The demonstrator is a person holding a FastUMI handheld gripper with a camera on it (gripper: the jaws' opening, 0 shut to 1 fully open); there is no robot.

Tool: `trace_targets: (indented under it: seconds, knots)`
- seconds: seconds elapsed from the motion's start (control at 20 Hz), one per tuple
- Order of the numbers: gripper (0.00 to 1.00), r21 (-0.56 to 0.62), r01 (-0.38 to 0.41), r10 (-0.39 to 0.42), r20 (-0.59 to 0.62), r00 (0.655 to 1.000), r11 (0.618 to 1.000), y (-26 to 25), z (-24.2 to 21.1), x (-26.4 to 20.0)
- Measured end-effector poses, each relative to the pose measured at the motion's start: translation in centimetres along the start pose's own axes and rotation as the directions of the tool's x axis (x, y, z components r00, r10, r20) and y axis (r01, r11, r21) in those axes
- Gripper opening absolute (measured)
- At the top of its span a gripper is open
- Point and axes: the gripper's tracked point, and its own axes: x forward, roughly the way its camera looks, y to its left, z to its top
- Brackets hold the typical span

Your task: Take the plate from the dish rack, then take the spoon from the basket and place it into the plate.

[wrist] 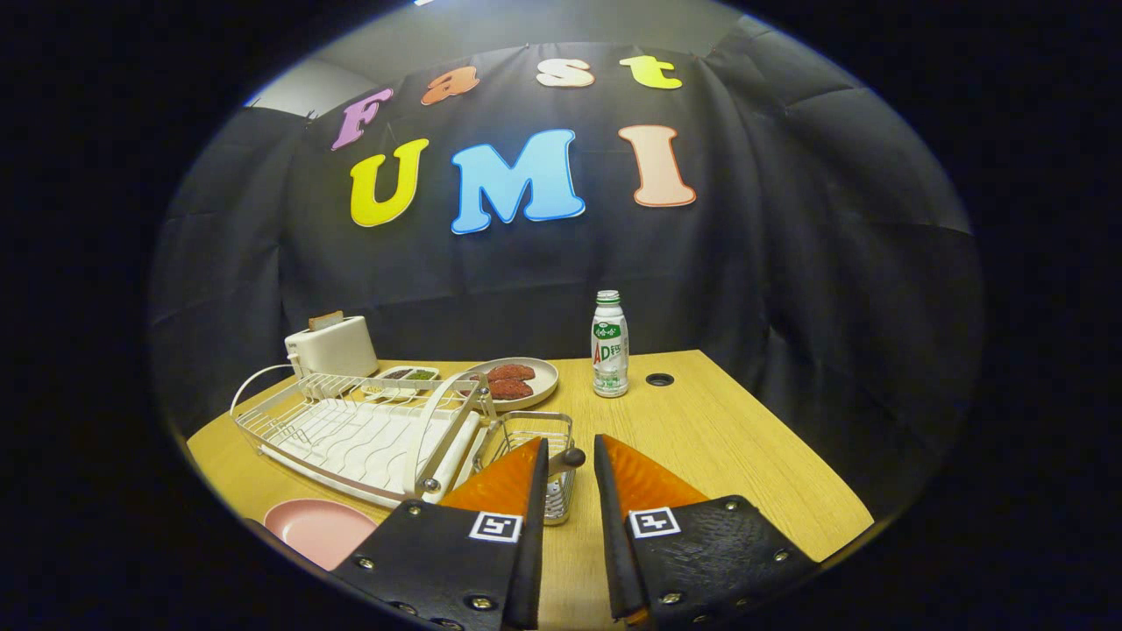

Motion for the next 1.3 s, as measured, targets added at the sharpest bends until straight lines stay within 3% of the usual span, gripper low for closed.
trace_targets:
  seconds: [0.4,0.55,0.7,0.9,1.3]
  knots:
    - [0.23,0.141,-0.023,0.015,0.056,0.998,0.990,0.4,0.1,3.2]
    - [0.07,0.143,-0.028,0.025,0.023,0.999,0.989,0.8,0.4,3.2]
    - [0.03,0.088,-0.043,0.044,-0.004,0.999,0.995,1.8,1.0,3.1]
    - [0.03,0.036,-0.023,0.024,-0.029,0.999,0.999,2.1,2.5,2.3]
    - [0.03,0.088,-0.042,0.045,-0.037,0.998,0.995,2.1,6.8,-0.3]
